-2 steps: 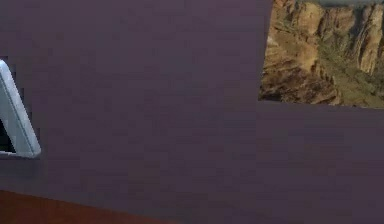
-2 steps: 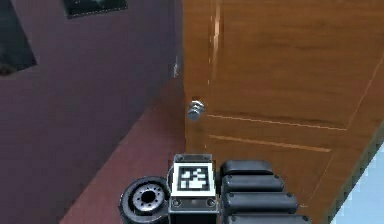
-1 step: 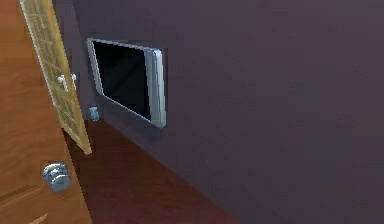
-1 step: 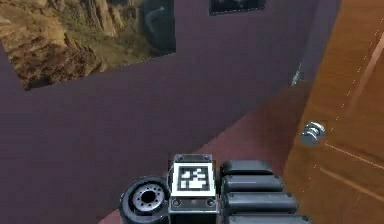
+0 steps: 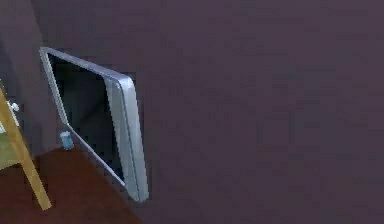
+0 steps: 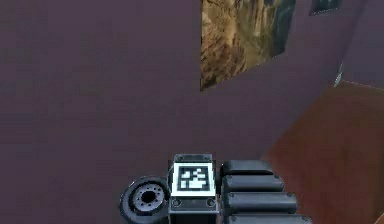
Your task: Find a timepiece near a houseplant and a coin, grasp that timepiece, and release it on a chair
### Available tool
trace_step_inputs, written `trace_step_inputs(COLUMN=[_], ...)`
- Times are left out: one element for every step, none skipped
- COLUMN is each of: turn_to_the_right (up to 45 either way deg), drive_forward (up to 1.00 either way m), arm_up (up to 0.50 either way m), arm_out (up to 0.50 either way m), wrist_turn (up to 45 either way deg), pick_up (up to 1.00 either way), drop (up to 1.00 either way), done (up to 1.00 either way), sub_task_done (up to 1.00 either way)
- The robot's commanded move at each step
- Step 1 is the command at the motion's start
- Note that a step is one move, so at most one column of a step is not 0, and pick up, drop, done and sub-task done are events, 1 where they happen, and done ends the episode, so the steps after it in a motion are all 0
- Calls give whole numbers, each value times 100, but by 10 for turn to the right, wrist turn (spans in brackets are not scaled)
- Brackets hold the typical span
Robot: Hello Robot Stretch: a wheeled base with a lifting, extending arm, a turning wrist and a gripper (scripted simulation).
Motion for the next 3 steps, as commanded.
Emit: trace_step_inputs(turn_to_the_right=[-450,-60,0], drive_forward=[0,0,60], arm_up=[0,0,0], arm_out=[0,0,0], wrist_turn=[0,0,0], pick_up=[0,0,0], drop=[0,0,0], done=[0,0,0], sub_task_done=[0,0,0])
